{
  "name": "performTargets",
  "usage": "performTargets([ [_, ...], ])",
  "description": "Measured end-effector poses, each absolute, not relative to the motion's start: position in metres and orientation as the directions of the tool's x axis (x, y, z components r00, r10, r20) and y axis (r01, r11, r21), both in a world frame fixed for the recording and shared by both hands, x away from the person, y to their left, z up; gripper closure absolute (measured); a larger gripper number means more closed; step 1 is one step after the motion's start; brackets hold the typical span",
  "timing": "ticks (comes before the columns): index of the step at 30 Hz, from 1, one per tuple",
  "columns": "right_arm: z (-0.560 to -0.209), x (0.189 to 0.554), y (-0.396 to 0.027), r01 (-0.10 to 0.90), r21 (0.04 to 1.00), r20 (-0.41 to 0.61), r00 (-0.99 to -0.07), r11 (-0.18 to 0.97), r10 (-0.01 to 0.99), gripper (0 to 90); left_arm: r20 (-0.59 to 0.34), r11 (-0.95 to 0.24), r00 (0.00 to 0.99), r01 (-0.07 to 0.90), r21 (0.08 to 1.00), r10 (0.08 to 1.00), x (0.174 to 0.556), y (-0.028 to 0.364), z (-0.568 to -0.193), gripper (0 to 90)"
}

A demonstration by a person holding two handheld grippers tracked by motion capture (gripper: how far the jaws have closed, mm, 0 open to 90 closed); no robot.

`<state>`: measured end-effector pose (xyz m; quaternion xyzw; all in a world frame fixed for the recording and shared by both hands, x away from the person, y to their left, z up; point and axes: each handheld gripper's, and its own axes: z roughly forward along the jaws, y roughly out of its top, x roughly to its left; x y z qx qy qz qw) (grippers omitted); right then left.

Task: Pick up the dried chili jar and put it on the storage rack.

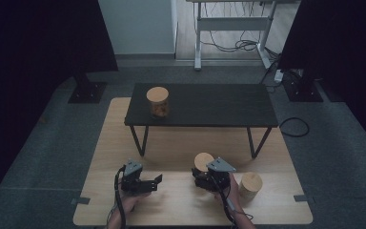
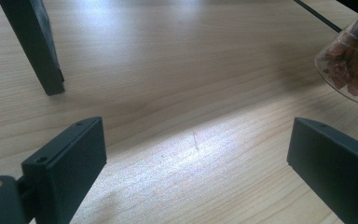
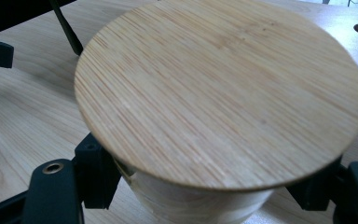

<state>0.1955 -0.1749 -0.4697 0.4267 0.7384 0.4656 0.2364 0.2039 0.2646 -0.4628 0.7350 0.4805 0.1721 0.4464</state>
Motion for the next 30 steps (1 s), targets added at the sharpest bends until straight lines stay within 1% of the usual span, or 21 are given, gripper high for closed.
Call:
performTargets([
  [13,-0.462,0.191,-0.173,0.396,0.893,0.042,-0.548,0.214,0.835,24.8,-0.174,-0.138,0.476,0.552,0.822,0.862,0.204,0.265,-0.462,4.1],
  [30,-0.456,0.189,-0.174,0.392,0.893,0.037,-0.557,0.223,0.830,24.8,-0.184,-0.130,0.474,0.555,0.822,0.861,0.205,0.267,-0.463,4.1],
])
